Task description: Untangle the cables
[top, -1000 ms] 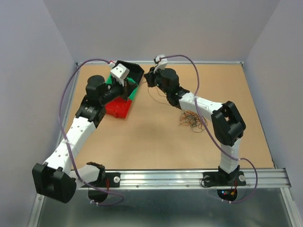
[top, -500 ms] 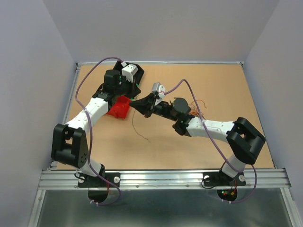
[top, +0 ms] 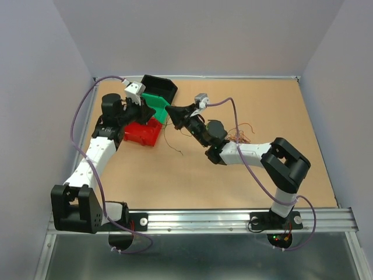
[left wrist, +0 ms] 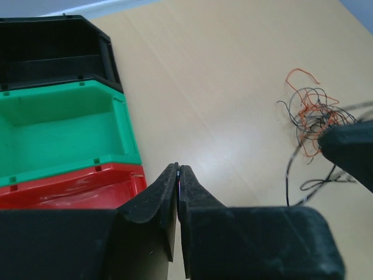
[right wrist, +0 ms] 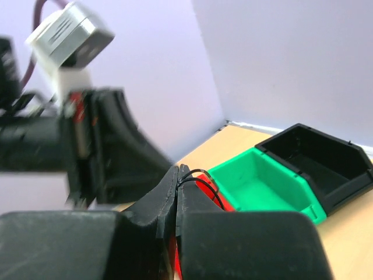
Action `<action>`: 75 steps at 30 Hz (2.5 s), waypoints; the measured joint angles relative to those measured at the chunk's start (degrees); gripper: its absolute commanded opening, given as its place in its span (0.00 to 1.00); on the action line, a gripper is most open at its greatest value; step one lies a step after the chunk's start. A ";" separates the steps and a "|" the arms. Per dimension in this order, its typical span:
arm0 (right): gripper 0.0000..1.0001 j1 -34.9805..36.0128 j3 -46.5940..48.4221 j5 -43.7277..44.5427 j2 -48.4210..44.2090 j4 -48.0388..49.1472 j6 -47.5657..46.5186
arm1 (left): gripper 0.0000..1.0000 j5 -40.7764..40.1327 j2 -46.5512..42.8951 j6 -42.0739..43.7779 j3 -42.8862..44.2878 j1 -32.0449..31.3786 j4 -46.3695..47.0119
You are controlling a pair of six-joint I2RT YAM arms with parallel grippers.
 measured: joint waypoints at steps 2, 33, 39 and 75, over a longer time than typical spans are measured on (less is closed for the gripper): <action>0.01 0.00 4.59 1.95 1.73 -3.82 -0.46 | 0.17 2.40 0.00 0.52 -0.66 -0.09 0.22; 0.01 -6.25 22.51 -36.24 16.22 -28.46 -1.60 | 0.00 4.48 -1.70 2.21 -4.13 3.69 4.74; 0.01 -6.23 36.13 -38.51 23.37 -30.84 -0.13 | 0.00 0.59 7.56 1.51 -1.09 9.38 7.45; 0.01 -4.83 58.16 -23.67 38.84 -20.35 11.78 | 0.00 10.47 11.43 0.07 8.24 25.49 11.54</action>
